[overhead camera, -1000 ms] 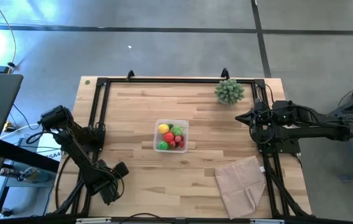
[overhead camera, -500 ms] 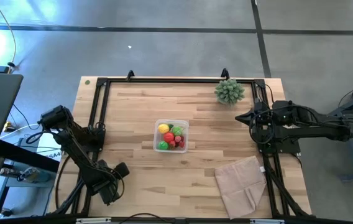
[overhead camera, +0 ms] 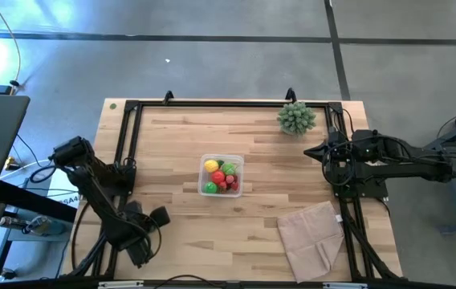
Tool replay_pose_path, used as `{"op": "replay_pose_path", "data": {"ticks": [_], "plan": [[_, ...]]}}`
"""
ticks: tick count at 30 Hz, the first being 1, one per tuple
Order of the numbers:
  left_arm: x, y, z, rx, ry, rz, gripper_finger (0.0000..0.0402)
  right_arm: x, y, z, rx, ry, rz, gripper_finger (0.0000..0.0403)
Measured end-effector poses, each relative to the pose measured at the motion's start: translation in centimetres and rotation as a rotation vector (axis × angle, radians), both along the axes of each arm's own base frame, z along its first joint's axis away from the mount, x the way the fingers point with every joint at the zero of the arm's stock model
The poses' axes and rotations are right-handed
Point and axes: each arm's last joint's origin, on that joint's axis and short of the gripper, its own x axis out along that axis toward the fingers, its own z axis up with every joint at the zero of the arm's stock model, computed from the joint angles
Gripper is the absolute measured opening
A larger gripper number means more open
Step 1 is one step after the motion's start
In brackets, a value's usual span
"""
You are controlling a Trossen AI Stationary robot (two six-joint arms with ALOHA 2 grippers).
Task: Pick and placing Produce into tupperware
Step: Put the green watermelon into the transparent bin
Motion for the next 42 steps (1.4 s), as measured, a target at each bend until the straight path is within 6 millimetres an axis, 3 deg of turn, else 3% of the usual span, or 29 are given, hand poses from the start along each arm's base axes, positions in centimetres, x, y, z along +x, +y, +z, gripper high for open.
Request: {"op": "replay_pose_path", "data": {"ticks": [8, 14, 18, 23, 29, 33, 37, 42], "plan": [[1.8, 1.4, 5.3, 0.311, -0.033, -0.134, 0.0285, 0.0, 0.0, 0.0, 0.000, 0.000, 0.000, 0.0000], [4.8, 3.7, 10.4, 0.502, -0.049, -0.260, 0.0282, 0.0, 0.0, 0.0, 0.000, 0.000, 0.000, 0.0000], [6.7, 6.1, 13.3, 0.610, -0.073, -0.364, 0.0273, 0.0, 0.0, 0.0, 0.000, -0.001, 0.000, 0.0000], [9.2, 8.9, 17.1, 0.741, 0.019, -0.562, 0.0288, 0.0, 0.0, 0.0, 0.000, -0.001, 0.000, 0.0000], [12.9, 13.8, 21.5, 0.679, 0.036, -0.842, 0.0290, 0.0, 0.0, 0.0, 0.000, 0.000, 0.000, 0.0000], [14.9, 17.6, 20.8, 0.540, -0.002, -0.966, 0.0273, 0.0, 0.0, 0.0, 0.000, 0.000, 0.000, 0.0000], [17.0, 20.0, 17.5, 0.401, 0.070, -1.032, 0.0276, 0.0, 0.0, 0.0, 0.000, 0.000, 0.000, 0.0000], [19.6, 21.8, 13.3, 0.273, 0.108, -1.114, 0.0311, 0.0, 0.0, 0.0, 0.000, 0.000, 0.000, 0.0000]]}}
